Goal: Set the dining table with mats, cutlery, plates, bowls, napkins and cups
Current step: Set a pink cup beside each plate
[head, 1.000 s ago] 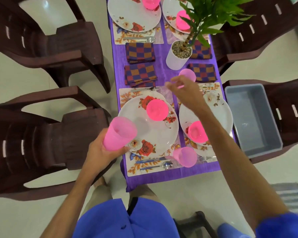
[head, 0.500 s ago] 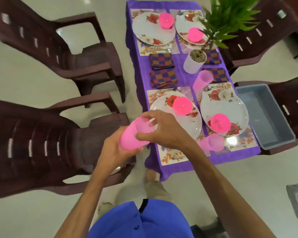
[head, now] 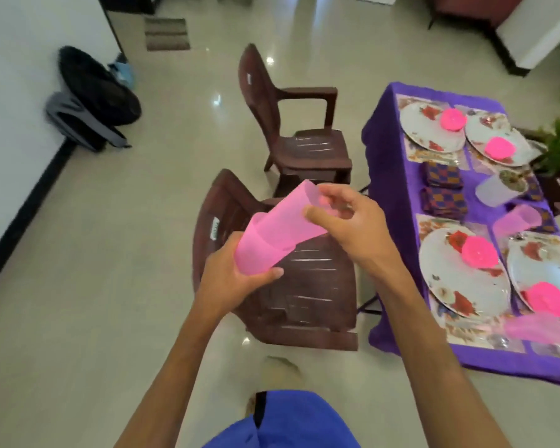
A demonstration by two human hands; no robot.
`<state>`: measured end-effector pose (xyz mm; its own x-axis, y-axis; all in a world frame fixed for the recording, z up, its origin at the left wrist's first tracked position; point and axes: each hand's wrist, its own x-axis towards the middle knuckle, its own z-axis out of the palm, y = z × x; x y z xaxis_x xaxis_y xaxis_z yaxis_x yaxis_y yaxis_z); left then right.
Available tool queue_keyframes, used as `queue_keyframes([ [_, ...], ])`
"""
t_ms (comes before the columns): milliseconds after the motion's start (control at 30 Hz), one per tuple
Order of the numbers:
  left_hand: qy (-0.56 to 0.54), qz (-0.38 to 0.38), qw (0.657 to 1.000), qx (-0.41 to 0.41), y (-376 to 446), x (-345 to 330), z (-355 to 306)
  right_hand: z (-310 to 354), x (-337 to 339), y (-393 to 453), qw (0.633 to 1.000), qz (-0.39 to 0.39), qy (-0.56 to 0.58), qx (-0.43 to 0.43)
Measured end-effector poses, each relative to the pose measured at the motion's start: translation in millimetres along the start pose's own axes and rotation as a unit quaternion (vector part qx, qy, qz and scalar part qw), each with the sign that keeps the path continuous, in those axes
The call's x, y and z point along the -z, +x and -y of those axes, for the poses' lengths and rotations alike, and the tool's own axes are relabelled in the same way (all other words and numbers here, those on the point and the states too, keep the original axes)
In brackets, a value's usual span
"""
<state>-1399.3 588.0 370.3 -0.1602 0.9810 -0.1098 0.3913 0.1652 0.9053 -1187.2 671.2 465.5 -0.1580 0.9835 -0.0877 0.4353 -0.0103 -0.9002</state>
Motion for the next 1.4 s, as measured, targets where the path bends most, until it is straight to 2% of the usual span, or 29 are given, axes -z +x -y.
queue_keyframes([
  [100,-0.001,-0.017,1.000,0.022,11,52,18,29,-46,18,0.999,0.000,0.041,-0.004],
  [333,0.015,0.026,0.999,0.024,80,168,82,62,-171,82,0.991,-0.021,0.129,-0.027],
  [467,0.052,-0.008,0.999,0.007,126,240,121,83,-244,120,0.981,-0.038,0.183,-0.052],
  [567,0.051,-0.020,0.998,0.012,160,289,128,110,-285,148,0.977,-0.041,0.197,-0.072],
  [667,0.053,0.012,0.999,-0.005,207,313,127,129,-303,178,0.977,-0.082,0.183,-0.073],
  [833,0.061,0.086,0.994,-0.043,276,319,121,138,-308,207,0.971,-0.150,0.162,-0.090],
  [900,0.065,0.151,0.984,-0.062,323,312,116,134,-307,229,0.953,-0.216,0.177,-0.121],
  [1000,0.060,0.189,0.976,-0.085,356,309,109,138,-310,246,0.939,-0.243,0.208,-0.128],
  [1133,0.062,0.276,0.954,-0.103,450,297,92,150,-300,297,0.887,-0.358,0.253,-0.148],
  [1400,0.056,0.411,0.903,-0.113,577,227,52,128,-253,343,0.788,-0.519,0.264,-0.199],
])
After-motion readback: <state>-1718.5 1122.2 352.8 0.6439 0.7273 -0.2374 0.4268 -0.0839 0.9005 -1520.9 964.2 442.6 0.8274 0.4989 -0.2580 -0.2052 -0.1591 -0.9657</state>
